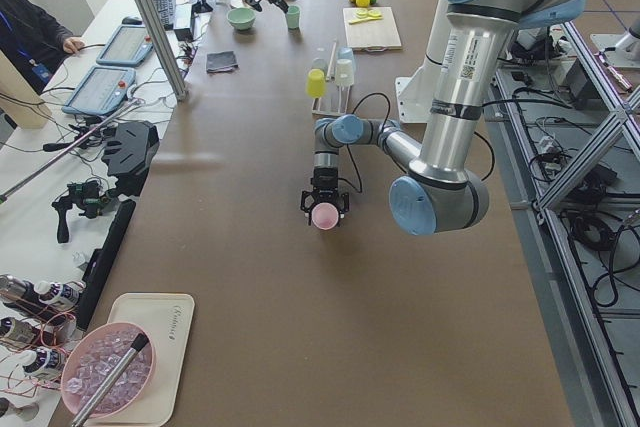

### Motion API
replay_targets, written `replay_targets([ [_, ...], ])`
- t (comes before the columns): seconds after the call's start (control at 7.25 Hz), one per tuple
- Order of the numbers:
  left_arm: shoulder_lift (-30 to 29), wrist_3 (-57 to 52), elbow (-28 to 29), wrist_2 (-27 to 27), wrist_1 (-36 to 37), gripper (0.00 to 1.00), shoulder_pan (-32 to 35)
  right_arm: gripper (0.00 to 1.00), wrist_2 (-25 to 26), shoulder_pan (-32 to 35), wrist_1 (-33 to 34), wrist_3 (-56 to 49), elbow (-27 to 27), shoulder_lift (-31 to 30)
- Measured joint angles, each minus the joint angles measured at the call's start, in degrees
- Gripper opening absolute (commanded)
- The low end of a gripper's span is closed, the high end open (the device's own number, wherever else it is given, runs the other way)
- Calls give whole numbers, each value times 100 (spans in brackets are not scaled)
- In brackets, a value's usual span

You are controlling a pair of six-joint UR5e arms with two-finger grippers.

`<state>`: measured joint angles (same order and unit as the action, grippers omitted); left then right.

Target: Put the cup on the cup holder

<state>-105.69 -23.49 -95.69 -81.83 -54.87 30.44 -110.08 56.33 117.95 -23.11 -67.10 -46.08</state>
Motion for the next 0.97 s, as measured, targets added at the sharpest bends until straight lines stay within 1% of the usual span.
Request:
replay_targets([
  [0.14,36,-115,-76,0,-9,50,56,99,9,-46,71,-22,213,127],
  [0.41,210,-247,-389,0,-14,51,158,99,191,-153,322,-185,711,495],
  [0.55,284,-279,-563,-2,-15,53,257,99,322,-208,476,-345,821,575],
  [0.69,282,-300,-681,-7,-15,53,426,99,423,-253,650,-453,863,616],
  [0.97,3,-312,-766,-16,-15,53,847,99,561,-333,911,-520,915,650],
])
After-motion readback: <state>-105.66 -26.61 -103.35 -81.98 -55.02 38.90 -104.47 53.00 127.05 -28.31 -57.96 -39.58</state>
